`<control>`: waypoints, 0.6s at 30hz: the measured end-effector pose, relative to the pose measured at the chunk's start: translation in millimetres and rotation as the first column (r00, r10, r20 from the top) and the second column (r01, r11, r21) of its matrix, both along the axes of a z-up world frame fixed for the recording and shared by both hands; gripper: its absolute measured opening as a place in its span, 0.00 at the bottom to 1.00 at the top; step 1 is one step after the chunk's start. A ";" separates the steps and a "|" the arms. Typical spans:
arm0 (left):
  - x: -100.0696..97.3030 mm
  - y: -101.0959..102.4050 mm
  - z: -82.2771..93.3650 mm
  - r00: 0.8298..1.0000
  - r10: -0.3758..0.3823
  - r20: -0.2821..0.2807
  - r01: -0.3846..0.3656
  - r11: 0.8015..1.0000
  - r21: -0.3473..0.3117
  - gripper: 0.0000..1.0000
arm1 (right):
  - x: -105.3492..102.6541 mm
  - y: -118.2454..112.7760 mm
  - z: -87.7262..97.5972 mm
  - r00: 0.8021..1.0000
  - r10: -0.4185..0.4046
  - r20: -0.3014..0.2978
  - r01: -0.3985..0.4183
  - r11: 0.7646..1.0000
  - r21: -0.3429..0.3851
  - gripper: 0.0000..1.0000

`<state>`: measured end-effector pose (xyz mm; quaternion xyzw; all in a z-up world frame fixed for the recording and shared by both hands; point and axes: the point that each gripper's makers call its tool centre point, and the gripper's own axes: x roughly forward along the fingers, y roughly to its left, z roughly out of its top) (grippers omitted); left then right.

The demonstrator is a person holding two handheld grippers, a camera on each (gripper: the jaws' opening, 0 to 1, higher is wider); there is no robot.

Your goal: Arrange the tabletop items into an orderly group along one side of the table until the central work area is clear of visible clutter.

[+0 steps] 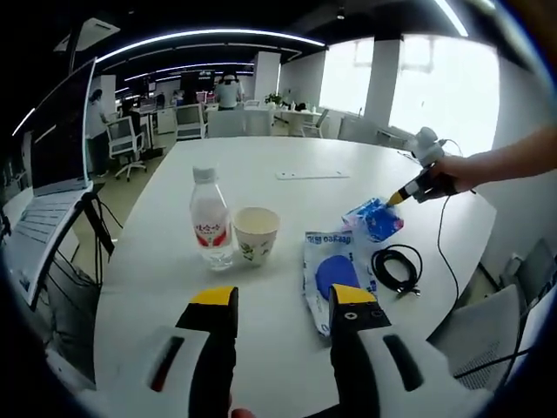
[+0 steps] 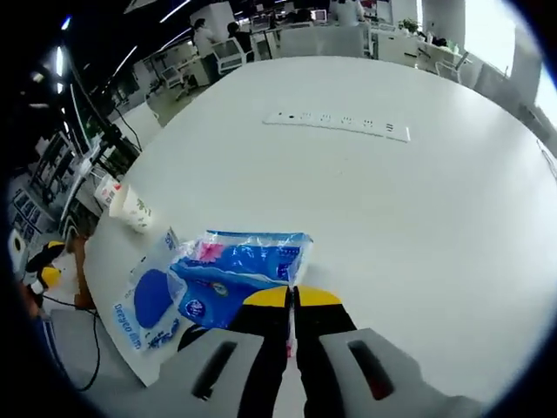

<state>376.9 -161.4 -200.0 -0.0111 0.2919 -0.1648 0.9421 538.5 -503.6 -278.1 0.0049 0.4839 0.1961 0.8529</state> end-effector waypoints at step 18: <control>-12.0 -9.9 -9.7 0.999 -0.009 -0.035 0.009 1.000 -0.002 0.41 | -11.9 -23.8 -19.3 0.990 -0.126 -0.056 0.128 0.992 0.021 0.00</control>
